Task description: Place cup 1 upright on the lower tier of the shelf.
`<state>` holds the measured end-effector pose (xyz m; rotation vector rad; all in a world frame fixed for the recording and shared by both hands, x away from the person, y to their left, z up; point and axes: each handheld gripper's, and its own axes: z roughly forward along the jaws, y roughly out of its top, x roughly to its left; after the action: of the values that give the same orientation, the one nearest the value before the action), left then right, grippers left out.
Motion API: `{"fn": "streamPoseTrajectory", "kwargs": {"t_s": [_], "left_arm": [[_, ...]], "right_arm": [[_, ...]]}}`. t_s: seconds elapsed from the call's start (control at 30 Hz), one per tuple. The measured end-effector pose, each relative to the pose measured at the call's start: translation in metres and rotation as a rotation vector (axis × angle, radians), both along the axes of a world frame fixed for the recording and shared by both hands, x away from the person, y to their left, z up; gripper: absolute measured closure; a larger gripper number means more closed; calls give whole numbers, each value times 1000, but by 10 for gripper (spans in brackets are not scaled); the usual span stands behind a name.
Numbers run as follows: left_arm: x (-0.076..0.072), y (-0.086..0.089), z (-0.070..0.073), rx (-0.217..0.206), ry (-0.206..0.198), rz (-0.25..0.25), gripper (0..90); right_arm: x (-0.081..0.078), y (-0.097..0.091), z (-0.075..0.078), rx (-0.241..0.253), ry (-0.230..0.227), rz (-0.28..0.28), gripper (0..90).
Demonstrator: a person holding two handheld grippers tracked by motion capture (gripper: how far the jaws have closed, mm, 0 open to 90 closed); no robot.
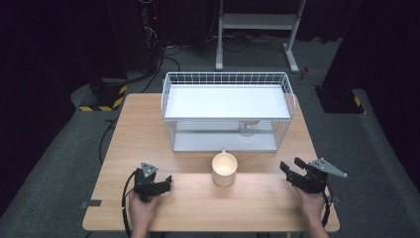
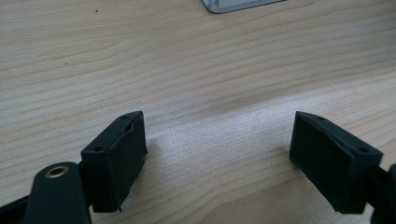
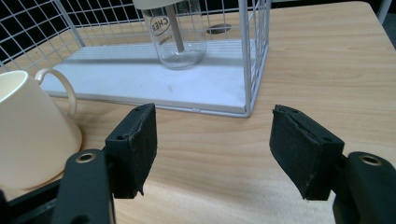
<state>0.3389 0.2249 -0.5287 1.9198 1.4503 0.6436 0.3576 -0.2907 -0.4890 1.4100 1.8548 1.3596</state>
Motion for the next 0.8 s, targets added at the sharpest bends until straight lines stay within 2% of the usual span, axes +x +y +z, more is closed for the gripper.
{"fn": "streamPoseTrajectory", "kwargs": {"t_s": [0.1, 0.37, 0.5, 0.57, 0.67, 0.8], "left_arm": [[0, 0, 0, 3, -1, 0, 189], [1, -1, 0, 1, -1, 1, 188], [1, -3, 0, 2, 6, 7, 169], [2, -3, 0, 1, 6, 2, 152], [1, -4, 0, 1, 7, 2, 146], [1, -4, 0, 0, 9, 2, 143]], "right_arm": [[-4, -3, -3, -7, -3, -4, 321], [-11, -7, -12, -25, 27, -3, 312], [-13, -4, -18, -39, 58, 8, 296], [-14, -1, -20, -85, 62, 27, 294], [-12, 2, -25, -137, 94, 53, 288], [-9, 8, -30, -219, 113, 61, 286]]}}
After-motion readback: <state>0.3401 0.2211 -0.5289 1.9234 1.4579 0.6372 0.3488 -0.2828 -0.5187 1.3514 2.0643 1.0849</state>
